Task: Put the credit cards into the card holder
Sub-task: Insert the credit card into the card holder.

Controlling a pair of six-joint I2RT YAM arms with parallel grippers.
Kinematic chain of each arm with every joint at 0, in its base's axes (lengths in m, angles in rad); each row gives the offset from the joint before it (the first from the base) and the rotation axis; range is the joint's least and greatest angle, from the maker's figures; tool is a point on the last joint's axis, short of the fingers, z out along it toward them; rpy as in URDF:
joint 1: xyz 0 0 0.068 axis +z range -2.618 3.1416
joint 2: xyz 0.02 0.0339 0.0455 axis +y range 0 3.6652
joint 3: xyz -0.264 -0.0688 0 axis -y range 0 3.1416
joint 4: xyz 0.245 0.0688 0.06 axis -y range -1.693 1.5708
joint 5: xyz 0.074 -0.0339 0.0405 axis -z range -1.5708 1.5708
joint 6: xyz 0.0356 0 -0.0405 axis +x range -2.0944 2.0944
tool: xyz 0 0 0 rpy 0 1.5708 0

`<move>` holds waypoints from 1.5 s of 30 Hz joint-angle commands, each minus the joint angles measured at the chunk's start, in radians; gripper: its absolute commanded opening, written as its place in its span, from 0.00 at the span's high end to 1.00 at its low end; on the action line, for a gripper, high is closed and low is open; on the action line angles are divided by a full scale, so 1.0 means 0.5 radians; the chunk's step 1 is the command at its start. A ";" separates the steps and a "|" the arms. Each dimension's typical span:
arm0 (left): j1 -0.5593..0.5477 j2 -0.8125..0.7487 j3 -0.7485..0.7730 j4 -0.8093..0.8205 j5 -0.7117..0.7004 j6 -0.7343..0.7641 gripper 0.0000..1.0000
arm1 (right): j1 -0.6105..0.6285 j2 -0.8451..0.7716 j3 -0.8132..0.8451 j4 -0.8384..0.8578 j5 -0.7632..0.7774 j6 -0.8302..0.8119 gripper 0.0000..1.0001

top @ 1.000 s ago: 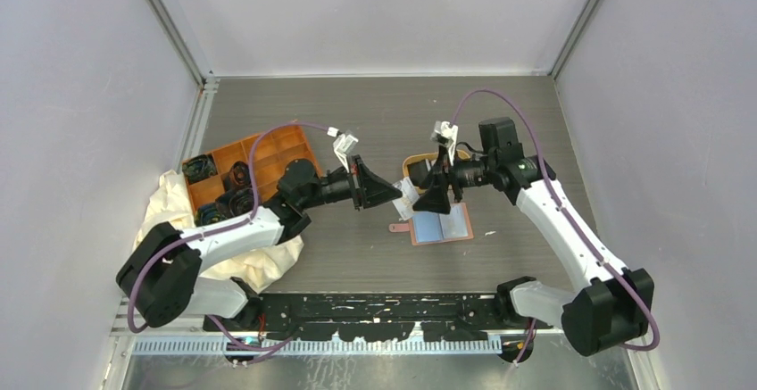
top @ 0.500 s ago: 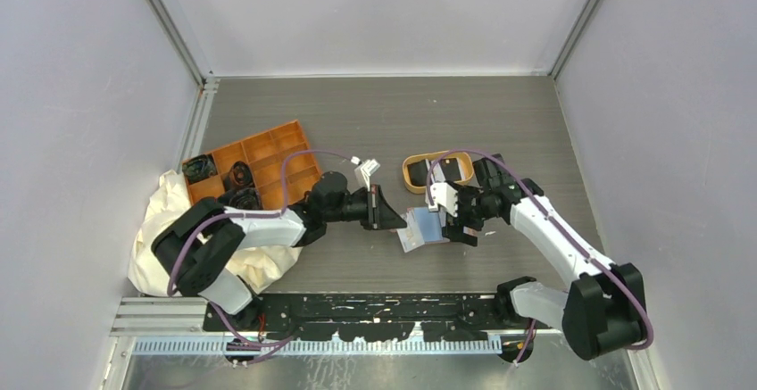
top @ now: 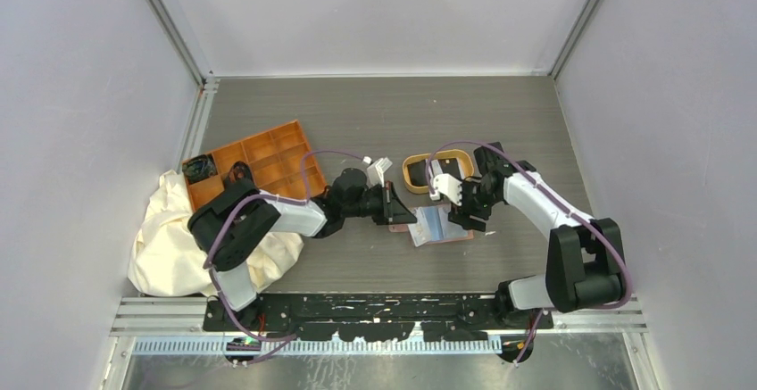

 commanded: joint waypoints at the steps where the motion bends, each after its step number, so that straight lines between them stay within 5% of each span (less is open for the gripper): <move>1: 0.006 0.047 0.112 0.091 -0.027 -0.024 1.00 | -0.035 0.100 0.164 -0.110 -0.037 -0.234 0.29; 17: 0.004 0.329 0.236 0.257 -0.183 -0.233 1.00 | -0.147 0.392 0.281 -0.135 0.091 -0.435 0.35; 32: 0.007 0.265 0.022 0.425 -0.289 -0.355 1.00 | 0.159 0.538 0.335 -0.157 0.015 -0.390 0.49; 45: 0.167 0.042 -0.049 0.057 -0.026 -0.118 1.00 | 0.165 0.471 0.299 -0.101 -0.032 -0.321 0.48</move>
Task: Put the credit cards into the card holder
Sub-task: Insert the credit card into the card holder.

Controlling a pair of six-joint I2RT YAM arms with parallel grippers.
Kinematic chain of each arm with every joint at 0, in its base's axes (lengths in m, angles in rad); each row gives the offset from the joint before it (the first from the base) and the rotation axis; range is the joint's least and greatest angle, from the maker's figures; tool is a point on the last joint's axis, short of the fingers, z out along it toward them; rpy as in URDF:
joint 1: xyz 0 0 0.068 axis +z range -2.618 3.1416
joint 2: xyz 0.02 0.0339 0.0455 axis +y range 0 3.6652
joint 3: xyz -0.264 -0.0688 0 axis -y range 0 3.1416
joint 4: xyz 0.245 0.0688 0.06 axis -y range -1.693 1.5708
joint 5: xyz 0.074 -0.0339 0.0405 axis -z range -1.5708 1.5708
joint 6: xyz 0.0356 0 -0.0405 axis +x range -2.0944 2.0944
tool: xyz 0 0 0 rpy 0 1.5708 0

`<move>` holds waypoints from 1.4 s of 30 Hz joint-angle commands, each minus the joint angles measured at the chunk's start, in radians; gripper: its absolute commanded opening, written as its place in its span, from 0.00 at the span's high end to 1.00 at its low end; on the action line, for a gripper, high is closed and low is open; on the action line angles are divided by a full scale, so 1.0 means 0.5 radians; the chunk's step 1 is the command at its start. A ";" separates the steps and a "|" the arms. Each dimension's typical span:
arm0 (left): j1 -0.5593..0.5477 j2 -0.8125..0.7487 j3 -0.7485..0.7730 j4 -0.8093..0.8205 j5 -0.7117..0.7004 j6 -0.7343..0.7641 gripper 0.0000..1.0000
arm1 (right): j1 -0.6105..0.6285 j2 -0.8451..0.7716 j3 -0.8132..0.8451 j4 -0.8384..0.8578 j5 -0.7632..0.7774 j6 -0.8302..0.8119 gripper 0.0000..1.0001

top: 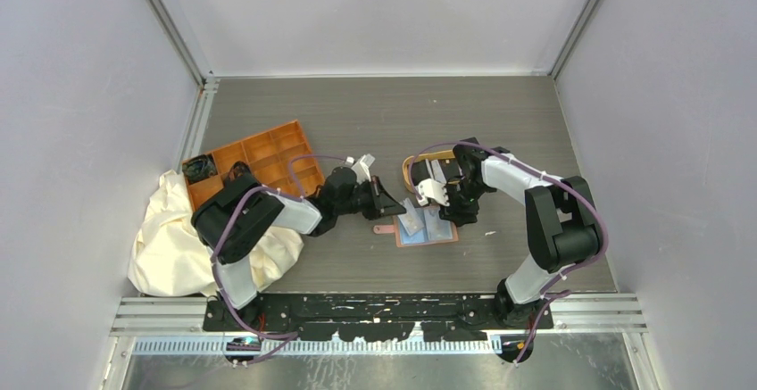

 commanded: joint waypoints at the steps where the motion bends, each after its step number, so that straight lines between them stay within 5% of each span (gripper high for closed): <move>1: 0.034 -0.064 0.045 -0.104 0.136 0.118 1.00 | 0.003 -0.063 0.017 0.014 -0.072 0.021 0.47; 18: 0.027 0.069 0.078 0.176 0.279 -0.037 1.00 | 0.005 -0.049 0.014 0.024 -0.047 0.033 0.48; 42: -0.036 0.195 0.219 -0.167 0.207 0.064 1.00 | 0.012 -0.046 0.020 0.007 -0.049 0.044 0.49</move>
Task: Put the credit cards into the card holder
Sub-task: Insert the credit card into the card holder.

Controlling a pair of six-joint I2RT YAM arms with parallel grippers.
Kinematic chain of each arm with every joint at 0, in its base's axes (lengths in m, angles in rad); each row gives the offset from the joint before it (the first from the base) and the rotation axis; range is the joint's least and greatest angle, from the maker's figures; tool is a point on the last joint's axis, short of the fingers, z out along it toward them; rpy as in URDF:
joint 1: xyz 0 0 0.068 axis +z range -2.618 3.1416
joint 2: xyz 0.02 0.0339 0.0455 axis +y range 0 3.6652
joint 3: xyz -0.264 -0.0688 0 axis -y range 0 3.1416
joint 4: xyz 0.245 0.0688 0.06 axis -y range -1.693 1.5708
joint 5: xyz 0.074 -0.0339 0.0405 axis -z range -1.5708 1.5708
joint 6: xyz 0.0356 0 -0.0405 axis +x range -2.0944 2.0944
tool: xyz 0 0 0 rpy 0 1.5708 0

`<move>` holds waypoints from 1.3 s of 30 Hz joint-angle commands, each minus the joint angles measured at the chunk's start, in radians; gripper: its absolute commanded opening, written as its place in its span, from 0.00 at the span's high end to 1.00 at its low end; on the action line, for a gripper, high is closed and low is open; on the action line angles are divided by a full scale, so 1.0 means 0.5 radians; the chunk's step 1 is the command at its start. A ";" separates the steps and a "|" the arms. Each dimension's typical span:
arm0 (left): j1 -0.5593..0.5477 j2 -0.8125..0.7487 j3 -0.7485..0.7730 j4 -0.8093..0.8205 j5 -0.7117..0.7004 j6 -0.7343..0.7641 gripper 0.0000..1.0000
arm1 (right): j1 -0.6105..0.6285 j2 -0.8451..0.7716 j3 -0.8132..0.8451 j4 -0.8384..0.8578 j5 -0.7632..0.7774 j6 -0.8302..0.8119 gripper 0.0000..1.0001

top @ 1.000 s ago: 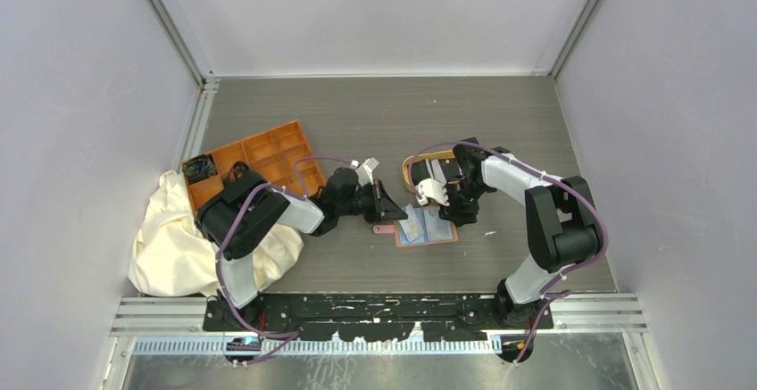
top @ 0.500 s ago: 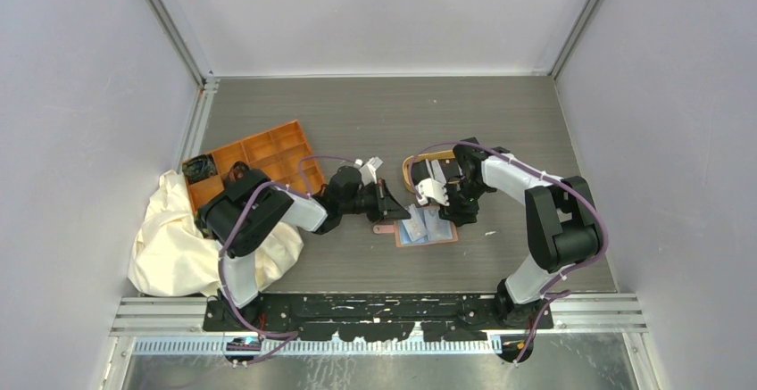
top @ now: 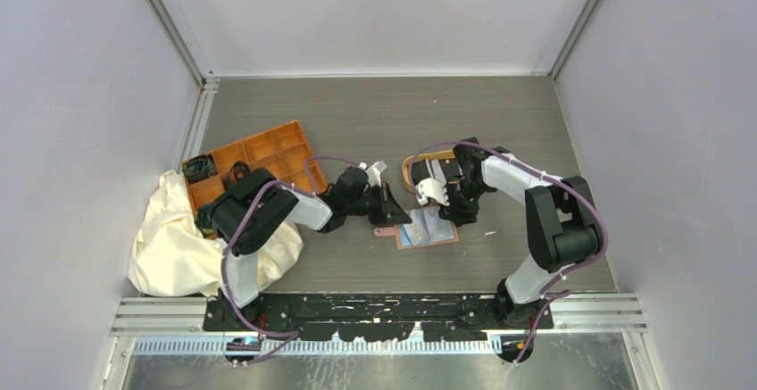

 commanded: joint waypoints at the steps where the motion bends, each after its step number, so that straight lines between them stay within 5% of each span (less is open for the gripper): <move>1: -0.010 -0.012 0.027 0.059 0.010 0.028 1.00 | 0.011 -0.045 0.021 -0.005 -0.043 0.017 0.48; 21: -0.007 -0.004 -0.009 0.389 0.106 -0.091 1.00 | 0.015 -0.040 0.024 -0.007 -0.035 0.020 0.49; 39: -0.005 0.019 0.036 0.052 -0.017 0.028 1.00 | 0.017 -0.038 0.033 -0.021 -0.034 0.023 0.49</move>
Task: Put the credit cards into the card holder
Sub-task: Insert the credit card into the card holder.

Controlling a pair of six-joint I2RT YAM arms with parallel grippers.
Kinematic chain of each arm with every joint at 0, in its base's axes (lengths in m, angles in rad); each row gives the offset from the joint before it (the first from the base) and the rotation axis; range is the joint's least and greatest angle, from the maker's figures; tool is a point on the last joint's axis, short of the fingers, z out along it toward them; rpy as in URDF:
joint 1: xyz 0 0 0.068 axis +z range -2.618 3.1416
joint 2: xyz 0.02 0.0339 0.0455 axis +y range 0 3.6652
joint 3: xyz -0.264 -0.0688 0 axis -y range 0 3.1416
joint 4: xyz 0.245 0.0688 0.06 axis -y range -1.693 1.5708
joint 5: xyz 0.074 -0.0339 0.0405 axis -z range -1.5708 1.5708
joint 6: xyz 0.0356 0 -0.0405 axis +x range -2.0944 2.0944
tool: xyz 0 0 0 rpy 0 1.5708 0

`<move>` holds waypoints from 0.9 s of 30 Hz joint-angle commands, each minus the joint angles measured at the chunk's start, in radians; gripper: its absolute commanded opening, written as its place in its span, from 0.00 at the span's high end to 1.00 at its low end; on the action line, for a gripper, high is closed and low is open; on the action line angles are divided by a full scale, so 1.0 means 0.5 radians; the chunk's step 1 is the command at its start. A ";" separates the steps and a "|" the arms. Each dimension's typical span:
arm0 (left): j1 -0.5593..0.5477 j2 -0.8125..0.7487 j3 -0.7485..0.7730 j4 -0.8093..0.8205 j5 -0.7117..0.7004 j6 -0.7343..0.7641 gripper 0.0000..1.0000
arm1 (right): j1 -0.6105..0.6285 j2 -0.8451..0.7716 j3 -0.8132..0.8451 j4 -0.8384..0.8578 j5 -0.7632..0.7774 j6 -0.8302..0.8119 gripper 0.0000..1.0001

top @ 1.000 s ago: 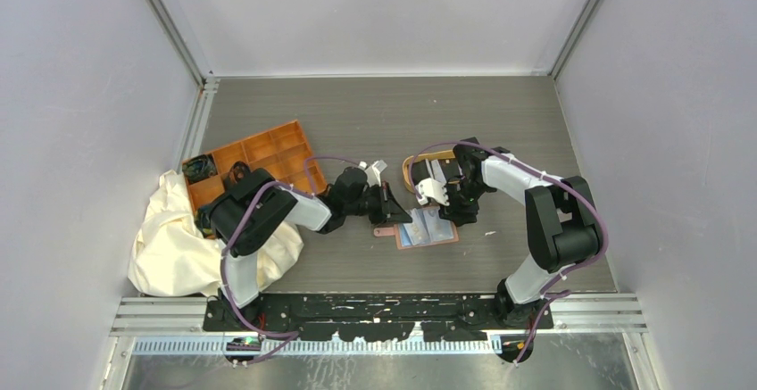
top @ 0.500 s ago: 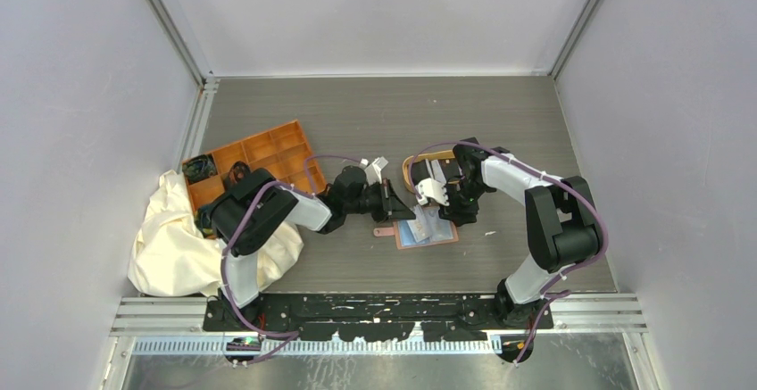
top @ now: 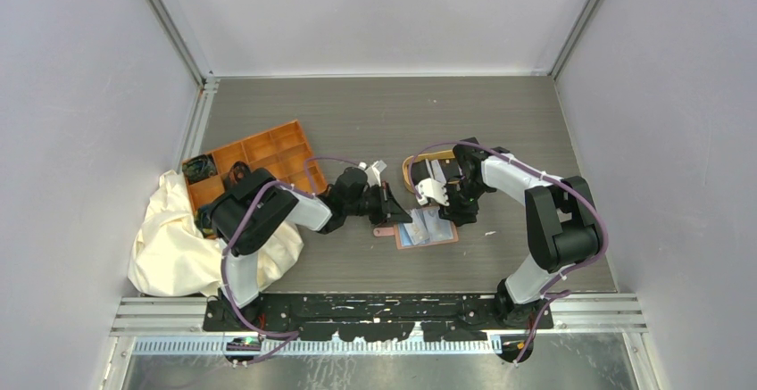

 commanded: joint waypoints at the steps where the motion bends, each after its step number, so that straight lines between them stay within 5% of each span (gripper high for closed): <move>1: 0.001 0.036 0.064 -0.011 -0.017 0.052 1.00 | 0.013 -0.039 0.033 -0.021 -0.035 0.019 0.49; 27: -0.020 0.174 0.167 -0.047 0.027 -0.039 1.00 | 0.022 -0.046 0.039 -0.026 -0.038 0.022 0.50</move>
